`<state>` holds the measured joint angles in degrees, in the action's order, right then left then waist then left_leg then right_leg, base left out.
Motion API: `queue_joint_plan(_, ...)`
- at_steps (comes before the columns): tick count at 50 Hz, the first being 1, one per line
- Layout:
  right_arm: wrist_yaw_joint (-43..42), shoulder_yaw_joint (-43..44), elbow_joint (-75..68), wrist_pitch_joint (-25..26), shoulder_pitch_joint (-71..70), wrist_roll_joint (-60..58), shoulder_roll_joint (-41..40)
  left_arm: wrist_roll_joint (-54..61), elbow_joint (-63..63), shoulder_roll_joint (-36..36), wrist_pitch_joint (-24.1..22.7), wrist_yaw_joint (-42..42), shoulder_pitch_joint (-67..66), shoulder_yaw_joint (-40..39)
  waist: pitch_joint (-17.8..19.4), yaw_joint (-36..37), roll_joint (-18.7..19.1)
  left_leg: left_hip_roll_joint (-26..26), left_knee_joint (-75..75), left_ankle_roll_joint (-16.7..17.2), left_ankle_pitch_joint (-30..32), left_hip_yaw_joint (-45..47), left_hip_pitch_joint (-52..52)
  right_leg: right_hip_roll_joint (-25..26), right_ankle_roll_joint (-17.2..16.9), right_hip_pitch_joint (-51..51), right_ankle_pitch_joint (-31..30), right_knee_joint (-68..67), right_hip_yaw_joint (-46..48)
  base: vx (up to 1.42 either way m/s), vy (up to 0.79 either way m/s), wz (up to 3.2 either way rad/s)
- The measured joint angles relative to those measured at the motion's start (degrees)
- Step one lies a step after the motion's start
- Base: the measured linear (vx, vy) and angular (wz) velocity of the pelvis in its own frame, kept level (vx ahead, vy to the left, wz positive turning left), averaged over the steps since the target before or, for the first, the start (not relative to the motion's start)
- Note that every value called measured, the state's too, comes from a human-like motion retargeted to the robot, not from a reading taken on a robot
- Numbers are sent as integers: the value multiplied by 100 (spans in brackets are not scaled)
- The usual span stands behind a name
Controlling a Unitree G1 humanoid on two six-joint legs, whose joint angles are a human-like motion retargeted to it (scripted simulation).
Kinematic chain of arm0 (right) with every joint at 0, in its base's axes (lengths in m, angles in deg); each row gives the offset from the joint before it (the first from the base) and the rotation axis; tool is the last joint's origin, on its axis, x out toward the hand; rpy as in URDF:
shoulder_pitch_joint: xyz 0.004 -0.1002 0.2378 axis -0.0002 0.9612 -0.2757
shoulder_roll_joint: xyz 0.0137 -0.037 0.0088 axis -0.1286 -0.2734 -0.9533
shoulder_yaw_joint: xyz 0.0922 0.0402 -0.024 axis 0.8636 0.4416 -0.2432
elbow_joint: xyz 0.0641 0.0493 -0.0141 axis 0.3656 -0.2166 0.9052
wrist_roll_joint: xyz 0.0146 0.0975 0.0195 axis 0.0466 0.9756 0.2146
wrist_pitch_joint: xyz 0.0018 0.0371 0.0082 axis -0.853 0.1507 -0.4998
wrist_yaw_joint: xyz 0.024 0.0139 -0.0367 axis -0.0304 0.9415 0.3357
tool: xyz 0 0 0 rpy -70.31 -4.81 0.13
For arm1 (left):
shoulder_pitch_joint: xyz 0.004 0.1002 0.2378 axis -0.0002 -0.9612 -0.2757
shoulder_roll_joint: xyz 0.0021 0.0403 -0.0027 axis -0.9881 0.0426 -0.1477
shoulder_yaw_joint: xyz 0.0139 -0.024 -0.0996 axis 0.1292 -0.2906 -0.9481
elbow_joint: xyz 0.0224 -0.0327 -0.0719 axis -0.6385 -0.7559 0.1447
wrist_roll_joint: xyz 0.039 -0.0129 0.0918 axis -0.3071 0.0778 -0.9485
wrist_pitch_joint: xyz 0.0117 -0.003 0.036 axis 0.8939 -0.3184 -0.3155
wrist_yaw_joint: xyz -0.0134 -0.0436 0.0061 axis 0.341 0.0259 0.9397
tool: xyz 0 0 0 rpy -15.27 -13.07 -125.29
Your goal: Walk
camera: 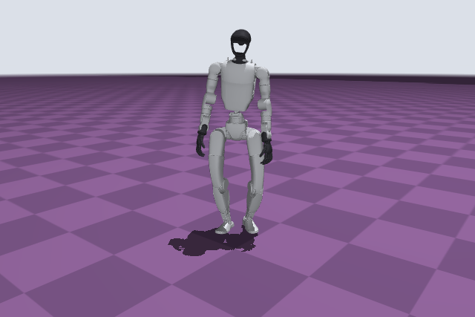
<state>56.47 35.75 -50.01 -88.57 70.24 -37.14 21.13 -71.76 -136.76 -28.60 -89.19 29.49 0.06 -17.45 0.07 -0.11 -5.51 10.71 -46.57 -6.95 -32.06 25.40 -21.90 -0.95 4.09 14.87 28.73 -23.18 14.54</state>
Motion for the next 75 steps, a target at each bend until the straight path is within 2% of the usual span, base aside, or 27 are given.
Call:
queue_joint_plan(5, -100, 80, -105, 77, 10, -125, -25, -17, 23, 65, -2, -179, -233, 30, -182, 91, 64, -372, 971, 47, 60, -317, 166, 114, -142, -87, -299, 511, -144, 3, 0, -29)
queue_joint_plan(7, -83, 61, -165, 105, -11, -187, -26, -30, 61, 92, -2, -259, -301, 61, -224, 44, -10, -729, 1794, 30, 242, -373, 545, -2, -234, -114, -339, 576, -257, 5, 5, -34)
queue_joint_plan(10, -48, -46, -234, 127, 51, -262, -51, -118, 175, 119, -5, -305, -312, 173, -304, -46, 9, -960, 2463, 17, 308, -429, 872, -70, -327, -39, -295, 447, -379, 5, 7, -35)
queue_joint_plan(17, 57, -379, -207, 20, 148, -319, -40, -334, 367, 84, -15, -277, -25, 457, -233, -438, -59, -1513, 3922, 27, 679, -281, 1735, -434, -412, 390, 100, -753, -589, 5, 6, -25)
queue_joint_plan(22, 37, -353, -47, -80, 229, -122, 12, -292, 398, 79, -57, -176, 211, 363, -149, -682, -95, -1716, 4372, 104, 794, -214, 2094, -643, -426, 722, 187, -1440, -548, 8, -1, -16)
queue_joint_plan(25, 55, -207, -6, -100, 349, 59, 5, -153, 382, 107, -77, -164, 267, 204, -142, -696, -124, -1707, 4236, 137, 693, -238, 2112, -560, -445, 621, 183, -1246, -580, 12, -5, -1)
queue_joint_plan(28, 107, -41, -2, -83, 418, 203, -14, 29, 314, 142, -90, -190, 274, 26, -114, -559, -167, -1503, 3283, 152, 368, -293, 1801, -473, -354, 350, 178, -905, -541, 14, -7, -6)
queue_joint_plan(30, 142, 29, 25, -63, 376, 245, -42, 150, 270, 145, -99, -226, 290, -59, 0, -369, -137, -1043, 1637, 189, 66, -345, 1196, -300, -238, 128, 159, -689, -482, 15, -6, -17)
queue_joint_plan(32, 153, 23, 75, -48, 347, 232, -45, 229, 222, 139, -87, -270, 242, -95, 89, -177, -137, -577, 235, 112, 26, -219, 628, -203, -140, 4, 202, -660, -441, 16, -3, -10)
queue_joint_plan(35, 195, 12, 118, -23, 302, 211, -40, 355, 93, 96, -40, -427, 129, -120, 106, 106, -94, -79, -751, -53, -42, -143, -81, -47, -93, -132, 174, -496, -402, 21, 1, -3)
queue_joint_plan(38, 313, 42, 136, 5, 292, 250, -41, 510, -102, -6, -30, -748, -25, -119, -59, 264, -110, -158, 79, -9, 218, 46, -300, -37, -223, -294, -166, -36, -321, 27, 5, 15)
queue_joint_plan(42, 500, 61, 128, 43, 325, 349, 3, 681, -271, -96, -29, -1084, -252, -135, -236, 200, -138, -777, 1989, 177, 931, 213, 117, -205, -466, -399, -311, -127, -301, 30, 8, 34)
queue_joint_plan(47, 717, 13, 87, 62, 298, 418, 77, 895, -244, -196, -13, -1174, -301, -220, -279, -15, -206, -1300, 2532, -74, 738, 80, 651, -574, -579, -172, 64, -1569, -429, 29, 9, 36)
queue_joint_plan(50, 800, -27, 109, 64, 191, 334, 115, 977, -149, -236, -48, -1050, -159, -254, -130, -182, -279, -1547, 2695, -195, 585, 13, 940, -964, -590, 159, -163, -2806, -407, 24, 9, 42)
queue_joint_plan(52, 825, -67, 137, 75, 166, 285, 139, 1029, -48, -212, -66, -949, -65, -271, -20, -306, -251, -1643, 2978, -155, 699, -65, 1156, -1068, -508, 425, -216, -3110, -415, 22, 8, 40)
queue_joint_plan(55, 818, -123, 161, 99, 160, 247, 169, 1055, 69, -105, -67, -843, 52, -252, 119, -491, -128, -1714, 3567, -2, 1039, -192, 1506, -989, -445, 739, -291, -2828, -391, 21, 5, 37)
queue_joint_plan(60, 709, -108, 22, 132, 311, 345, 137, 958, 137, 113, -87, -816, 135, -91, 226, -662, 69, -1652, 4053, 153, 1221, -416, 1789, -612, -491, 993, -623, -1387, -332, 21, 2, 27)
queue_joint_plan(69, 469, 139, -319, 189, 504, 639, 41, 638, 105, 314, -86, -930, 357, 290, 191, -709, 149, -1626, 3965, 127, 845, -625, 1939, -427, -595, 1387, -1032, -30, -12, 27, -5, 7)
queue_joint_plan(75, 449, 266, -343, 165, 427, 731, 48, 654, -80, 335, 9, -1042, 399, 127, 93, -676, 140, -1421, 2811, 208, 348, -634, 1952, -432, -311, 1107, -796, -437, 153, 44, -15, 4)
